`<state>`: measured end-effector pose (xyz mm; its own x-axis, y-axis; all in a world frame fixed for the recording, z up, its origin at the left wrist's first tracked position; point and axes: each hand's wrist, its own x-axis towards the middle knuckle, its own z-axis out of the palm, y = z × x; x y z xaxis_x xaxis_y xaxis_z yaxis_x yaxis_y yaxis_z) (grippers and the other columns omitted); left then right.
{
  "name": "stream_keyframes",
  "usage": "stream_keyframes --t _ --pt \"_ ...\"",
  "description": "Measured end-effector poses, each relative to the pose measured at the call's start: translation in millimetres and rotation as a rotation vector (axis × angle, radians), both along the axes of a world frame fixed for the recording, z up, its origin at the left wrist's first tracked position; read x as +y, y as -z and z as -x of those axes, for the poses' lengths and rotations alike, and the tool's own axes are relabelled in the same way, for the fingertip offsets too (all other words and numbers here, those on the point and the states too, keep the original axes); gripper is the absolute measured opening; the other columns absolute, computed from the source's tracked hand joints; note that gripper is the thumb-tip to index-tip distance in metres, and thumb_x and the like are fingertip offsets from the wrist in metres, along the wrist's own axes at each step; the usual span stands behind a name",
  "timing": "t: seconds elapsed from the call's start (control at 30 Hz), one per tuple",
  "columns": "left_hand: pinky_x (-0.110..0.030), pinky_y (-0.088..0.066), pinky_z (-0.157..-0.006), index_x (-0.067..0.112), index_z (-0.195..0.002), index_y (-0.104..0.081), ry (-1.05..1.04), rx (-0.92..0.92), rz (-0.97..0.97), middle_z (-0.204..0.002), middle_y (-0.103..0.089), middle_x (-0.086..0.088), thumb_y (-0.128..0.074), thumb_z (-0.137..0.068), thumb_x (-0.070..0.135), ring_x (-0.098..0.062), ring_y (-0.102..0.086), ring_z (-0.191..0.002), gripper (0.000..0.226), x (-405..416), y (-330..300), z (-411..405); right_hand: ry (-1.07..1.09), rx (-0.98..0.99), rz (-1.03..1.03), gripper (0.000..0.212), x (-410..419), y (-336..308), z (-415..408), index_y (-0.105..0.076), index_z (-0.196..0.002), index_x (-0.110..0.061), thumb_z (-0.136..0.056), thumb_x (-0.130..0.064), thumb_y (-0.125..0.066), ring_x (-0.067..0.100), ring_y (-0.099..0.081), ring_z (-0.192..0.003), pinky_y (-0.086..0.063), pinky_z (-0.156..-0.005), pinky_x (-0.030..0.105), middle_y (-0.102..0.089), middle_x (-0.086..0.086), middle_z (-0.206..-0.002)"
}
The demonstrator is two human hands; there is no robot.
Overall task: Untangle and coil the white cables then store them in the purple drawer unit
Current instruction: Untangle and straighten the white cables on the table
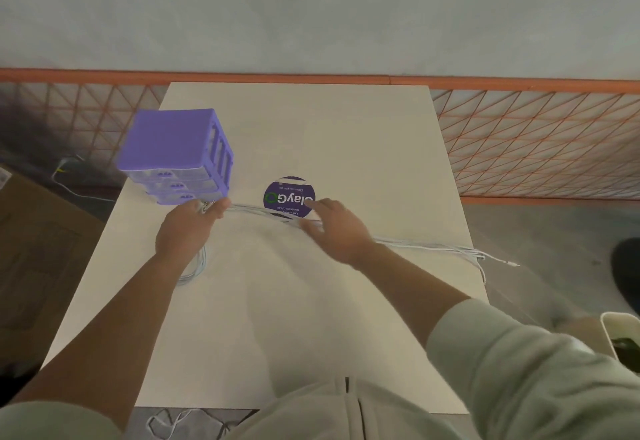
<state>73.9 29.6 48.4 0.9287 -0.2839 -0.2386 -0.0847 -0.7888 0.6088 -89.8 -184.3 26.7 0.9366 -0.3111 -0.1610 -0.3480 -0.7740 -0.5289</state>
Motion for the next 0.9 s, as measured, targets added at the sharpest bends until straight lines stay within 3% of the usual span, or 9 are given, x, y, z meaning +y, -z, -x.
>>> stream_keyframes --t 0.07,0.13,0.2,0.33,0.4,0.5,0.6,0.77,0.9 --pt "-0.039 -0.04 -0.077 0.023 -0.078 -0.066 0.009 -0.008 0.026 -0.085 -0.063 -0.004 -0.053 -0.086 0.065 -0.026 -0.057 -0.084 0.045 -1 -2 -2 -0.086 0.036 0.076 0.061 21 2 -14 -0.03 -0.151 -0.019 -0.099 -0.048 -0.043 0.027 -0.044 -0.13 -0.033 -0.107 0.036 -0.046 0.006 -0.146" --pt "-0.041 -0.041 -0.079 0.024 -0.076 -0.066 0.022 -0.011 0.045 -0.084 -0.062 -0.003 -0.054 -0.086 0.066 -0.026 -0.057 -0.083 0.045 -2 -4 -6 -0.086 0.061 0.105 0.052 31 8 -24 -0.035 -0.147 -0.017 -0.102 -0.043 -0.038 0.029 -0.049 -0.124 -0.037 -0.098 0.037 -0.052 0.007 -0.138" --pt "-0.042 -0.042 -0.079 0.022 -0.077 -0.066 0.03 -0.009 0.051 -0.082 -0.061 -0.003 -0.054 -0.086 0.065 -0.025 -0.057 -0.081 0.045 -2 -7 -9 -0.015 0.093 0.1 0.041 30 9 -25 -0.049 -0.127 -0.015 -0.104 -0.043 -0.031 0.031 -0.058 -0.107 -0.04 -0.077 0.035 -0.061 0.007 -0.12" --pt "-0.04 -0.041 -0.076 0.021 -0.077 -0.066 0.059 0.006 0.026 -0.08 -0.063 -0.002 -0.056 -0.085 0.064 -0.024 -0.059 -0.081 0.045 -7 -10 -9 0.055 0.205 0.219 0.054 12 1 -9 -0.056 -0.091 -0.019 -0.097 -0.063 -0.025 0.023 -0.051 -0.065 -0.03 -0.052 0.029 -0.056 -0.002 -0.074" --pt "-0.038 -0.041 -0.076 0.022 -0.076 -0.066 0.101 0.025 -0.001 -0.084 -0.065 -0.002 -0.056 -0.085 0.064 -0.02 -0.058 -0.079 0.044 -14 -12 -4 0.06 0.225 0.324 0.061 4 -4 -2 -0.059 -0.086 -0.019 -0.097 -0.065 -0.019 0.021 -0.05 -0.06 -0.031 -0.052 0.028 -0.051 -0.004 -0.066" --pt "-0.038 -0.042 -0.075 0.02 -0.078 -0.068 0.195 0.037 -0.014 -0.089 -0.067 -0.007 -0.054 -0.087 0.062 -0.021 -0.059 -0.081 0.046 -31 -14 7 0.117 0.218 0.406 0.068 -15 -7 5 -0.067 -0.093 -0.018 -0.101 -0.056 -0.011 0.029 -0.065 -0.08 -0.041 -0.064 0.031 -0.067 0.005 -0.083" --pt "-0.038 -0.044 -0.075 0.017 -0.082 -0.068 0.271 0.034 -0.037 -0.086 -0.066 -0.008 -0.051 -0.089 0.064 -0.025 -0.061 -0.084 0.05 -54 -15 19 0.225 0.212 0.439 0.069 -41 -12 13 -0.069 -0.088 -0.015 -0.103 -0.05 -0.012 0.03 -0.064 -0.079 -0.04 -0.065 0.032 -0.067 0.006 -0.084" --pt "-0.033 -0.034 -0.059 0.016 -0.077 -0.064 0.237 0.025 0.011 -0.065 -0.054 0.002 -0.051 -0.088 0.065 -0.021 -0.052 -0.065 0.052 -78 -16 34 0.337 0.304 0.319 0.049 -56 -16 21 -0.064 -0.087 -0.015 -0.102 -0.035 -0.021 0.027 -0.056 -0.063 -0.037 -0.053 0.029 -0.055 0.002 -0.065" --pt "-0.032 -0.033 -0.058 0.017 -0.075 -0.064 0.2 0.066 0.073 -0.063 -0.054 0.005 -0.055 -0.086 0.064 -0.016 -0.05 -0.06 0.049 -78 -17 33 0.408 0.236 -0.068 0.059 -44 -14 17 -0.059 -0.072 -0.016 -0.1 -0.053 -0.022 0.029 -0.058 -0.051 -0.042 -0.046 0.027 -0.06 0.005 -0.068"
